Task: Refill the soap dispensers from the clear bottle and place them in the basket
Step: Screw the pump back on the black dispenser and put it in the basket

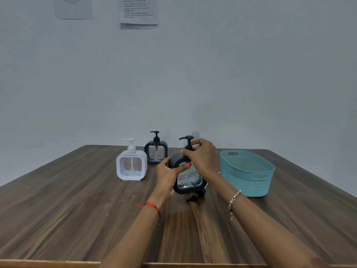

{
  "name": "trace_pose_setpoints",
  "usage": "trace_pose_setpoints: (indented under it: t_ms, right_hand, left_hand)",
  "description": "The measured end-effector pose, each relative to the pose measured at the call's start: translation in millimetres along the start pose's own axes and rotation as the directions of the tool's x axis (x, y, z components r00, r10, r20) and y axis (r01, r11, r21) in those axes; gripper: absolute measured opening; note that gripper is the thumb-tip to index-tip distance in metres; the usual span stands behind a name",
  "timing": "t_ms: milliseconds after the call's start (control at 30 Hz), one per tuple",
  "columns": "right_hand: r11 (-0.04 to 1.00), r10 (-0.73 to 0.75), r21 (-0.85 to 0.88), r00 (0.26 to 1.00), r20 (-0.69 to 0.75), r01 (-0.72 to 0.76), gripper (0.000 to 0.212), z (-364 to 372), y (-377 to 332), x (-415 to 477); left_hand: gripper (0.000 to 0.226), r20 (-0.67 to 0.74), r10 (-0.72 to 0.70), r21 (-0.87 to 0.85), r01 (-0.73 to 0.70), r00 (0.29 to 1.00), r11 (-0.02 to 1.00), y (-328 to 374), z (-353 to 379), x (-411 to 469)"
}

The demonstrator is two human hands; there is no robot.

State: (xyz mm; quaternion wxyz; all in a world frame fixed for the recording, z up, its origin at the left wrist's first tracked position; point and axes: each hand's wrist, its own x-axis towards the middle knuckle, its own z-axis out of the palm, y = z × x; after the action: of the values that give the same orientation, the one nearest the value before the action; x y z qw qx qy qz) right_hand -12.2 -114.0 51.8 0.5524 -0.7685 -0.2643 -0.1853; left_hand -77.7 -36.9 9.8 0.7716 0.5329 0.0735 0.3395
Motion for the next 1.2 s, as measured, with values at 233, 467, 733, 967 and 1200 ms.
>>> trace_pose_setpoints:
  t_ms: [233,467,733,967,1200]
  right_hand:
    - [0.975,0.053,0.2,0.972,0.227,-0.1,0.056,-56.8,10.6,7.4]
    - [0.973,0.123,0.14,0.926,0.356,-0.183,0.055,-122.7,35.9,17.9]
    - [0.97,0.125,0.173,0.96,0.249,-0.171,0.057,-176.7,49.5,47.4]
    - [0.988,0.078,0.12,0.979,0.187,-0.102,0.058,-207.5,72.2,62.8]
    - [0.997,0.065,-0.047,0.972,0.224,-0.055,0.057,-205.8,106.6,61.7]
  left_hand:
    - [0.035,0.074,0.004,-0.011,-0.003,0.997,1.0,10.4,17.7,0.7]
    - [0.033,0.16,0.008,-0.003,-0.007,0.987,1.0,8.1,67.5,5.5]
    - [0.033,0.304,-0.004,-0.03,0.014,0.953,0.999,3.6,134.1,16.9]
    - [0.043,0.363,0.031,0.093,-0.069,0.931,0.993,-12.3,177.0,31.2]
    - [0.038,0.38,-0.001,0.237,-0.096,0.925,0.967,-48.1,183.2,35.5]
